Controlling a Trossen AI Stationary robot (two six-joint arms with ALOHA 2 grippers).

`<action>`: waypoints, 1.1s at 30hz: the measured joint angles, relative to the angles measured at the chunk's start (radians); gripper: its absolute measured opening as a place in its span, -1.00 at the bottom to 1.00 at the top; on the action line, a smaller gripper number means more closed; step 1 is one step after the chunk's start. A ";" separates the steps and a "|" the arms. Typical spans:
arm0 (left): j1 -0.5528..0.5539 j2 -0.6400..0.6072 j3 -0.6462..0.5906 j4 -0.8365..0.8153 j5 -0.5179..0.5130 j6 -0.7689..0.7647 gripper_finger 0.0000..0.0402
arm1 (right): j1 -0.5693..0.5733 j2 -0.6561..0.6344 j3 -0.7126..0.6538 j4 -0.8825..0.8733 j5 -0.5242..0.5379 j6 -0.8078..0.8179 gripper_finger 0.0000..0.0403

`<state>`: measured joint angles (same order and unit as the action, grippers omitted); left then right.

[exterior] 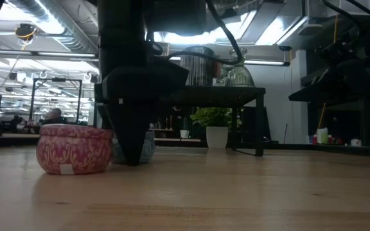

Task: Pick & Place candle stick holders
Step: Put the blue patterned scented candle aligned with the red patterned scented candle on the shelf

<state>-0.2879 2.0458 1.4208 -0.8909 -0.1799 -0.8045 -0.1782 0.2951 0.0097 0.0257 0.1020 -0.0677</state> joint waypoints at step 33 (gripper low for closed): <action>-0.013 0.001 -0.007 0.093 -0.013 0.062 0.46 | 0.000 0.000 0.000 0.000 0.000 0.000 -0.36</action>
<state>-0.3011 2.0464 1.4139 -0.7983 -0.1925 -0.7423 -0.1781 0.2951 0.0099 0.0261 0.1020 -0.0677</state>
